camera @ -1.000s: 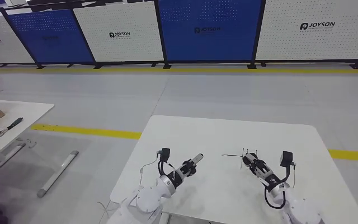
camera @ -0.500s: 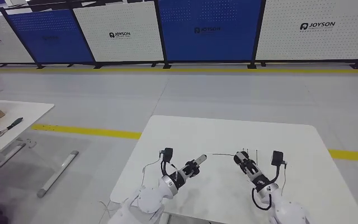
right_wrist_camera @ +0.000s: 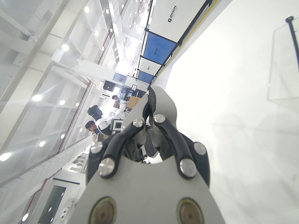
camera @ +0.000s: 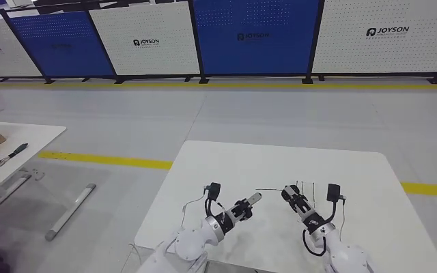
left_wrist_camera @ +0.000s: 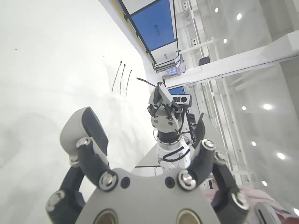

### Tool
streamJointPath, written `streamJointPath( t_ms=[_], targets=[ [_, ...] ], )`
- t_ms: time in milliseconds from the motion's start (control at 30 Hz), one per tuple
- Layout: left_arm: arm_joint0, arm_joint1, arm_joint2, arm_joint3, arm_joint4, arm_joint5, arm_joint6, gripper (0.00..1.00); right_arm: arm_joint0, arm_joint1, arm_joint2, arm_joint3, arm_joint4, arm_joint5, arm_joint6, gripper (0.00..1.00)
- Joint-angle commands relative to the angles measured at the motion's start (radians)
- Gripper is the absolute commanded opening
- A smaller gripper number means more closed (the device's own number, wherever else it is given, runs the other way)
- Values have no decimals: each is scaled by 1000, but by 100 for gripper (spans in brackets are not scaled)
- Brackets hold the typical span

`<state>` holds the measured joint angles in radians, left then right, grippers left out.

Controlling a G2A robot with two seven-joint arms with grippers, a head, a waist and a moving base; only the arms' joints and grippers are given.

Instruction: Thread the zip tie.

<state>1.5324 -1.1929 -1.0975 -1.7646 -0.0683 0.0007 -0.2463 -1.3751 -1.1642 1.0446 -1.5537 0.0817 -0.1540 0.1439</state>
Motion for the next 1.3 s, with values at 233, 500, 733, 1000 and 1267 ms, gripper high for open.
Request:
streamJointPath(
  t_ms=[233,500,733,1000,1267],
  targets=[
    [-105,-32,88,114,-126,-53,36,100,8,-13,-30,11,-16,27,22,0],
    [-105,-32,88,114,-126,-53,36,100,8,-13,-30,11,-16,27,22,0],
    [-144,-57,137,164,-68,-69,245,100,8,-13,-30,11,-16,27,22,0],
    [-144,-57,137,164,-68,-69,245,100,8,-13,-30,11,-16,27,22,0],
    [-162,-59,163,182,-16,-59,192,100,8,-13,-30,11,-16,27,22,0]
  ],
)
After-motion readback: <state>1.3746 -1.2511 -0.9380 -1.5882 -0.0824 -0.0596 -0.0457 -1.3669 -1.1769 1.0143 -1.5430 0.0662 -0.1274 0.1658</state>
